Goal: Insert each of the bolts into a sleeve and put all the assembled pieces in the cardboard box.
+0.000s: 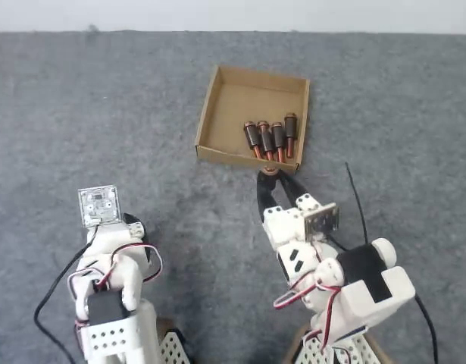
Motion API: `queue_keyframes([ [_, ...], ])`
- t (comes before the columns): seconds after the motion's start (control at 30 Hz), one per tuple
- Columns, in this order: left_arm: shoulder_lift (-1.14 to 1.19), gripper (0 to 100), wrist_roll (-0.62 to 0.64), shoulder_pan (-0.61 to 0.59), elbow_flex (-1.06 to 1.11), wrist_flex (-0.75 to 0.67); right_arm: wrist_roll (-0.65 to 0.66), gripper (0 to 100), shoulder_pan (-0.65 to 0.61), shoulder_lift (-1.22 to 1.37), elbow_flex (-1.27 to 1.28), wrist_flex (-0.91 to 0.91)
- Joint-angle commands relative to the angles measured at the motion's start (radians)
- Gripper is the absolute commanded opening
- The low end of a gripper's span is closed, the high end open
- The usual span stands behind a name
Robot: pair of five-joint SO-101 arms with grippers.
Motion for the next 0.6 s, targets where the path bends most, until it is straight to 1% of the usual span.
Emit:
queue_keyframes([
  [0.0, -0.017, 2, -0.008, -0.005, -0.013, 0.002, -0.002, 0.6, 0.048, -0.013, -0.097, 0.073],
  [0.13, -0.017, 2, -0.008, -0.003, -0.013, 0.002, -0.002, 0.6, 0.056, -0.013, -0.147, 0.156],
  [0.23, -0.017, 2, -0.008, -0.005, -0.013, 0.002, 0.006, 0.6, 0.059, -0.013, -0.212, 0.26],
  [0.4, -0.017, 2, -0.008, -0.005, -0.013, 0.002, 0.078, 0.6, 0.059, -0.013, -0.344, 0.426],
  [0.57, -0.017, 2, -0.009, -0.005, -0.013, 0.002, 0.078, 0.6, 0.059, -0.013, -0.456, 0.607],
])
